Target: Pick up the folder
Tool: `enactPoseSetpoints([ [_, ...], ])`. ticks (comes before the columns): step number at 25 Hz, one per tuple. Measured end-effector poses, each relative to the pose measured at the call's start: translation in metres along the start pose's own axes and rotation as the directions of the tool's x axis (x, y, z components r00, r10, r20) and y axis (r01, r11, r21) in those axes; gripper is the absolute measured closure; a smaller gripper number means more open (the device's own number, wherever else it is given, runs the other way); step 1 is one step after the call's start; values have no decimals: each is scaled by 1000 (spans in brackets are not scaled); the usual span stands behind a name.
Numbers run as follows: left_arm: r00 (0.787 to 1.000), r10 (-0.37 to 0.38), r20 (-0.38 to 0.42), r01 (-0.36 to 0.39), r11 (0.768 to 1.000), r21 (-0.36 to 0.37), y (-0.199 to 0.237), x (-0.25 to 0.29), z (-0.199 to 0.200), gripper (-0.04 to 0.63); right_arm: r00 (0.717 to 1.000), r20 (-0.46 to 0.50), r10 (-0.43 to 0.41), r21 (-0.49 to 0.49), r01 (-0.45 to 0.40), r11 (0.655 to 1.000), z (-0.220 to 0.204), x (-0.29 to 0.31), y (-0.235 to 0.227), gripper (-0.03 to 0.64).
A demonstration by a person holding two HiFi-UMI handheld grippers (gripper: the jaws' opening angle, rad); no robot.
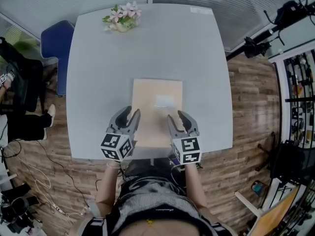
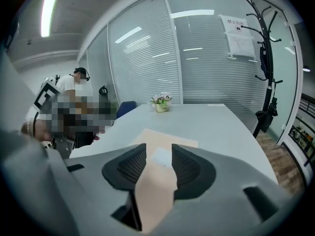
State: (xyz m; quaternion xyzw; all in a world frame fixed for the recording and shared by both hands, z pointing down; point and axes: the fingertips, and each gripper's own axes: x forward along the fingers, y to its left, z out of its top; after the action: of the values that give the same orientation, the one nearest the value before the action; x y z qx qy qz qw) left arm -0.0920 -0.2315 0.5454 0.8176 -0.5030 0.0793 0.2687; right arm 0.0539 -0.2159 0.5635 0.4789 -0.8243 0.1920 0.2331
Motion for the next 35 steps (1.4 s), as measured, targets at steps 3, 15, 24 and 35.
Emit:
enactPoseSetpoints([
  [3, 1000, 2, -28, -2, 1000, -7, 6, 4, -10, 479, 1000, -26, -7, 12, 7, 1000, -11, 6, -4, 451],
  [15, 989, 15, -147, -20, 999, -30, 29, 15, -52, 415, 992, -121, -22, 122, 37, 992, -54, 19, -24, 410],
  [24, 966, -43, -253, 7, 990, -139, 40, 27, -90, 322, 983, -182, 34, 325, 28, 945, -95, 33, -39, 302],
  [35, 937, -122, -328, 23, 956, -291, 44, 35, -124, 298, 968, -221, 120, 432, -14, 902, -123, 49, -35, 268],
])
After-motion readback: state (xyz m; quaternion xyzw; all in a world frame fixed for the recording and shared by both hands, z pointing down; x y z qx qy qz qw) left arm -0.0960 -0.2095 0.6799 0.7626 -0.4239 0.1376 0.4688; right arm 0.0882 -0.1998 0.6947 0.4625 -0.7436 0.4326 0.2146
